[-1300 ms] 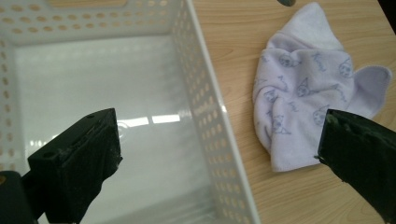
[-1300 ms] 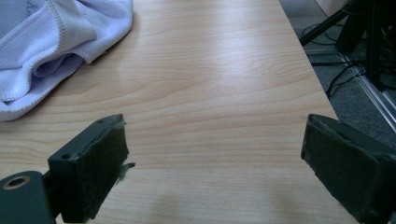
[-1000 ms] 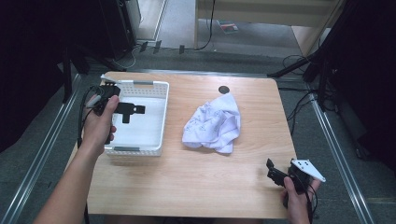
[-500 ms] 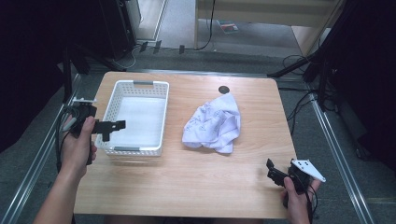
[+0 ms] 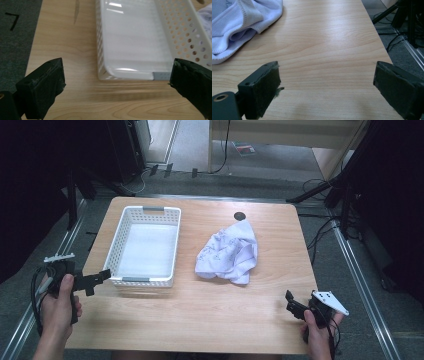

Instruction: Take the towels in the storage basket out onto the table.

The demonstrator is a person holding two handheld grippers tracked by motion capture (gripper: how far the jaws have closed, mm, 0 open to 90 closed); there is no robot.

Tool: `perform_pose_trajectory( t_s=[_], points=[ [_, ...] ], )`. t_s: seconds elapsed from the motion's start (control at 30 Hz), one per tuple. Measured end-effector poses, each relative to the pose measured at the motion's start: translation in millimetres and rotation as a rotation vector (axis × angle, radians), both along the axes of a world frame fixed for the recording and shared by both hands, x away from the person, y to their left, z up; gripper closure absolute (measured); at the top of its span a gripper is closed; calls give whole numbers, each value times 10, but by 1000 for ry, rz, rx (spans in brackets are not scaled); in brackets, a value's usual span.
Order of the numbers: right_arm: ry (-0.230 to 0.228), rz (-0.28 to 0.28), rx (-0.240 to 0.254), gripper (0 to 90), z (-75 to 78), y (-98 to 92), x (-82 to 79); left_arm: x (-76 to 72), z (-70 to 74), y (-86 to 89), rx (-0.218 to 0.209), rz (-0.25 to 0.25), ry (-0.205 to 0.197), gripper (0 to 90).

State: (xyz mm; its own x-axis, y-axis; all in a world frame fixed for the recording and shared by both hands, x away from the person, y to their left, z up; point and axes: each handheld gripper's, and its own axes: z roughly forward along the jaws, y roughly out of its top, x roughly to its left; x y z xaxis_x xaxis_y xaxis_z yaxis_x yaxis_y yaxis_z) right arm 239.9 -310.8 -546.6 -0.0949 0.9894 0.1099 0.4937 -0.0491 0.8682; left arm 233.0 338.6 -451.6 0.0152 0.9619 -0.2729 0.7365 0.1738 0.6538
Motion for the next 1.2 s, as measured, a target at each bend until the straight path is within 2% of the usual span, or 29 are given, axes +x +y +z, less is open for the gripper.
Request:
perform_pose_trajectory(
  t_s=[0.1,0.27,0.5,0.63,0.7,0.77,0.87,0.93,1.07,1.2],
  points=[
    [1,-1,2,74,0,-2,-1,-103,-115,86,-21,17,-17,4],
    [3,-4,4,74,-1,-4,-1,-274,-289,196,-50,38,-70,4],
    [5,-10,5,74,-1,-9,-3,-442,-599,302,-25,60,-134,5],
    [8,-13,7,73,-1,-13,-4,-464,-759,342,-10,75,-173,8],
    [10,-13,5,74,-1,-9,-3,-472,-818,332,-6,89,-183,37],
    [8,-6,-4,74,-1,-4,-1,-484,-866,324,-24,63,-195,41],
    [9,-5,-11,74,-1,8,-2,-502,-911,292,-13,45,-214,40],
    [9,-9,-14,74,-1,12,-2,-502,-926,268,-3,41,-213,40],
    [9,-11,-17,74,-1,10,-5,-468,-952,218,49,19,-183,35],
    [11,-16,-19,74,-1,10,-7,-456,-964,188,71,14,-180,34]
  ],
)
